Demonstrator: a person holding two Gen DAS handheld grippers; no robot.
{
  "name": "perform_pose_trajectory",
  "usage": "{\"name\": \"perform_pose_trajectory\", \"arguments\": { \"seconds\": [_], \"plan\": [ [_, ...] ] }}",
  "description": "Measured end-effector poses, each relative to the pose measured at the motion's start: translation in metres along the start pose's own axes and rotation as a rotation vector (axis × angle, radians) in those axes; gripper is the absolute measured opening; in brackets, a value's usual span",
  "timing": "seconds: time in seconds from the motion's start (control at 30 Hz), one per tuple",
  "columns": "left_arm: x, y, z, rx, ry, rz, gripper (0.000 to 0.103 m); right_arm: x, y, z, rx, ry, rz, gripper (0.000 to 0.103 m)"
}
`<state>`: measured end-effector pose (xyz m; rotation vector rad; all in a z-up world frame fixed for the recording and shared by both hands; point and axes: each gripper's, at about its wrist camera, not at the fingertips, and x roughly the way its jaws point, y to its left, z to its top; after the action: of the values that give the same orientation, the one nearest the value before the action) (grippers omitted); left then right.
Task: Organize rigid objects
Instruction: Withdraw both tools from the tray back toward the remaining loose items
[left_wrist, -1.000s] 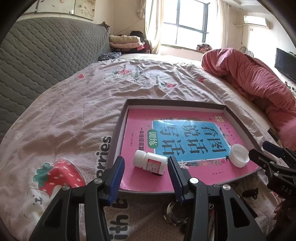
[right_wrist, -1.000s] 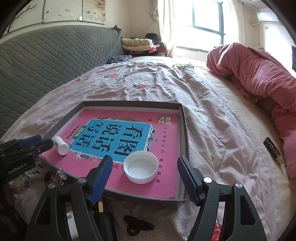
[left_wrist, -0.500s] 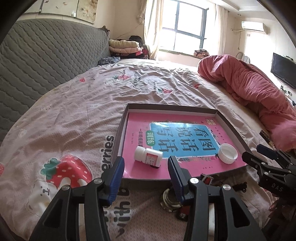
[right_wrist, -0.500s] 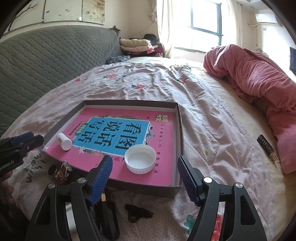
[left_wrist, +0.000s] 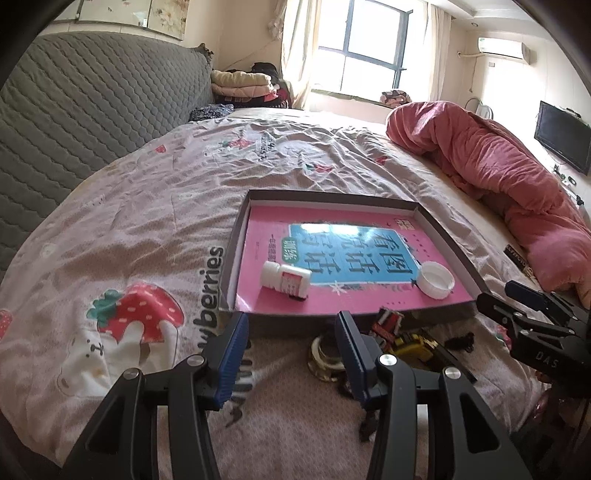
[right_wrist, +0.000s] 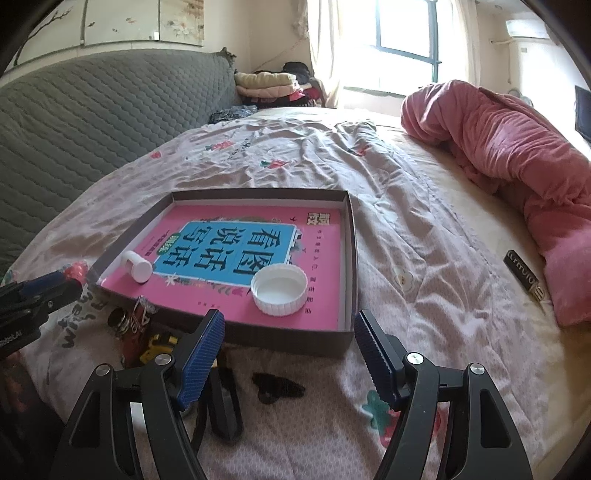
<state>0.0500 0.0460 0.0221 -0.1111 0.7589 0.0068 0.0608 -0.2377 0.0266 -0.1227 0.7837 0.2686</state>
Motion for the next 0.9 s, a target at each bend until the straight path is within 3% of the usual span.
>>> {"name": "perform_pose_trajectory", "arguments": {
  "seconds": [0.53,0.9],
  "plan": [
    [-0.008,-0.029,-0.025,0.036,0.098,-0.114,0.049,-0.017,0.004,-0.034,-0.079,0.107,0.011,0.074],
    [0.001,-0.036,-0.039,0.050,0.180,-0.129,0.049,-0.014,-0.009,-0.045,-0.071,0.165,-0.034,0.074]
  ]
}}
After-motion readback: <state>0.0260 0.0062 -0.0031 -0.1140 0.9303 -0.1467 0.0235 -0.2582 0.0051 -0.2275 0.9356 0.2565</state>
